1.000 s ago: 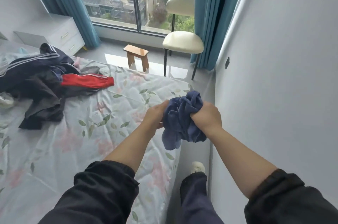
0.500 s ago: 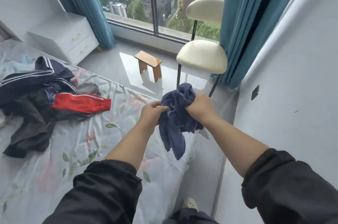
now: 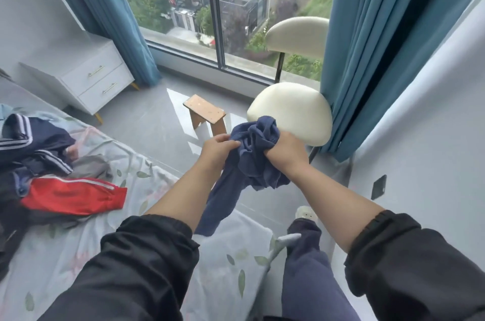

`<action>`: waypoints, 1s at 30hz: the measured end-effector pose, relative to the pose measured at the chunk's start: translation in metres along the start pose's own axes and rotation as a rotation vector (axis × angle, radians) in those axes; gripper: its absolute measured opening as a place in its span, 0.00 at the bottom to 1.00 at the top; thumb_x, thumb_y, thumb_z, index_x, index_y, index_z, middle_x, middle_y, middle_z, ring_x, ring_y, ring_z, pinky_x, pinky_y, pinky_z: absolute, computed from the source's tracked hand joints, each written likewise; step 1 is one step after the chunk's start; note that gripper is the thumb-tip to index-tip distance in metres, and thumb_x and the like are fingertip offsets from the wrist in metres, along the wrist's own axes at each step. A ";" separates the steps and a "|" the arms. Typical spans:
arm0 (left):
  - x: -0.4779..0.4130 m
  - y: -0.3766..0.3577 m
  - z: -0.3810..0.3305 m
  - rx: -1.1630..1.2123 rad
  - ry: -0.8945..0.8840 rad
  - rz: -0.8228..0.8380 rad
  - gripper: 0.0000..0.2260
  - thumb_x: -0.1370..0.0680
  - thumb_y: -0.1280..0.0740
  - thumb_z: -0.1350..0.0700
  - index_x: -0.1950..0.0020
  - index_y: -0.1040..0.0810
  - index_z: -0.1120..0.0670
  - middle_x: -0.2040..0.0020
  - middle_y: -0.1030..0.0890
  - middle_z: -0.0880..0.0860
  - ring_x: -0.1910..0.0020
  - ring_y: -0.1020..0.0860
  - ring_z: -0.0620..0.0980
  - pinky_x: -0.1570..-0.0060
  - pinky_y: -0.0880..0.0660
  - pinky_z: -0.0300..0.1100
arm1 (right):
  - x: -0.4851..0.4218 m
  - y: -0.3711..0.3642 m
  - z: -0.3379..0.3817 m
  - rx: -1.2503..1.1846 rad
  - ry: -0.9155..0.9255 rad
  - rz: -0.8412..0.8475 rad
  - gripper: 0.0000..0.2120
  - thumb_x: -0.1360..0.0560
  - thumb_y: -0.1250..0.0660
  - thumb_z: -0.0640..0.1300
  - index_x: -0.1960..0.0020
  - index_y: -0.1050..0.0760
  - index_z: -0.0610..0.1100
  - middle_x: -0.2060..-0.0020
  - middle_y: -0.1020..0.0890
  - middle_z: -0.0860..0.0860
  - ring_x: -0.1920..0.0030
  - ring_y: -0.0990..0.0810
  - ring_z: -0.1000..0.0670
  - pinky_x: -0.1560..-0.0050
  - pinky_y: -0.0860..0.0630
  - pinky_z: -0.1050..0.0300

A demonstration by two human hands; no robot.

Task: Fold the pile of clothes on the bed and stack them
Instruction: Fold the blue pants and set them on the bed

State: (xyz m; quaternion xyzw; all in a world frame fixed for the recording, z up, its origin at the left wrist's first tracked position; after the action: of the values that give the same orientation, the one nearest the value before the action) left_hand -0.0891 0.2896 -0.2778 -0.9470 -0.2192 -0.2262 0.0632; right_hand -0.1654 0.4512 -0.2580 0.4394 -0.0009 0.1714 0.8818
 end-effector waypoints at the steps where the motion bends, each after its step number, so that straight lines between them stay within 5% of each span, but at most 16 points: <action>1: -0.027 -0.013 -0.006 0.010 -0.006 -0.020 0.05 0.25 0.33 0.63 0.54 0.19 0.55 0.54 0.17 0.58 0.52 0.20 0.58 0.48 0.23 0.50 | -0.030 0.006 -0.009 0.002 0.019 0.008 0.03 0.29 0.38 0.45 0.58 0.26 0.46 0.66 0.22 0.50 0.63 0.24 0.45 0.66 0.30 0.56; 4: -0.104 -0.050 -0.017 0.097 0.031 -0.088 0.05 0.24 0.34 0.63 0.51 0.19 0.58 0.52 0.18 0.61 0.49 0.21 0.60 0.43 0.24 0.53 | -0.116 0.023 -0.025 0.063 0.103 0.077 0.03 0.29 0.38 0.44 0.59 0.27 0.45 0.67 0.23 0.50 0.63 0.24 0.44 0.66 0.31 0.55; 8: -0.187 -0.120 -0.038 0.259 0.173 -0.127 0.10 0.21 0.38 0.63 0.41 0.23 0.63 0.50 0.20 0.60 0.52 0.22 0.56 0.52 0.25 0.45 | -0.230 0.069 -0.047 0.181 0.170 0.162 0.05 0.29 0.39 0.43 0.55 0.27 0.45 0.63 0.21 0.49 0.62 0.24 0.44 0.66 0.32 0.55; 13: -0.242 -0.153 -0.090 0.308 0.190 -0.115 0.10 0.20 0.41 0.64 0.44 0.23 0.59 0.53 0.19 0.58 0.57 0.20 0.53 0.58 0.24 0.44 | -0.316 0.106 -0.047 0.215 0.196 0.219 0.05 0.30 0.39 0.42 0.54 0.29 0.45 0.64 0.25 0.50 0.63 0.28 0.45 0.67 0.36 0.56; 22: -0.266 -0.039 -0.120 0.349 0.134 -0.303 0.08 0.21 0.37 0.64 0.46 0.23 0.54 0.60 0.16 0.51 0.62 0.18 0.48 0.62 0.22 0.40 | -0.383 0.064 0.052 0.253 0.466 0.326 0.06 0.29 0.40 0.43 0.52 0.31 0.45 0.58 0.22 0.50 0.58 0.26 0.44 0.63 0.32 0.54; 27: -0.273 0.053 -0.139 0.416 0.070 -0.457 0.08 0.22 0.37 0.65 0.46 0.23 0.54 0.62 0.16 0.50 0.64 0.18 0.47 0.65 0.23 0.39 | -0.399 0.017 0.150 0.233 0.661 0.364 0.04 0.29 0.39 0.45 0.56 0.33 0.47 0.65 0.25 0.53 0.62 0.27 0.44 0.65 0.34 0.54; 30: -0.280 0.116 -0.151 0.434 -0.009 -0.541 0.09 0.20 0.39 0.64 0.46 0.21 0.55 0.57 0.16 0.51 0.55 0.20 0.51 0.61 0.24 0.41 | -0.401 -0.026 0.225 0.199 0.771 0.381 0.05 0.28 0.39 0.46 0.56 0.35 0.49 0.68 0.29 0.56 0.65 0.29 0.46 0.70 0.39 0.56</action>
State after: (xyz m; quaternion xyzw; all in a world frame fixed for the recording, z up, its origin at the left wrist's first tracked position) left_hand -0.3231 0.0445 -0.2737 -0.8201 -0.5055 -0.1789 0.1999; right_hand -0.5017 0.1411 -0.2007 0.4183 0.2636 0.4816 0.7236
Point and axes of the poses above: each hand's wrist, its own x-axis away from the middle knuckle, its own y-axis out of the back of the hand, z = x × y, the point moved 6 cm from there along -x, towards the middle knuckle
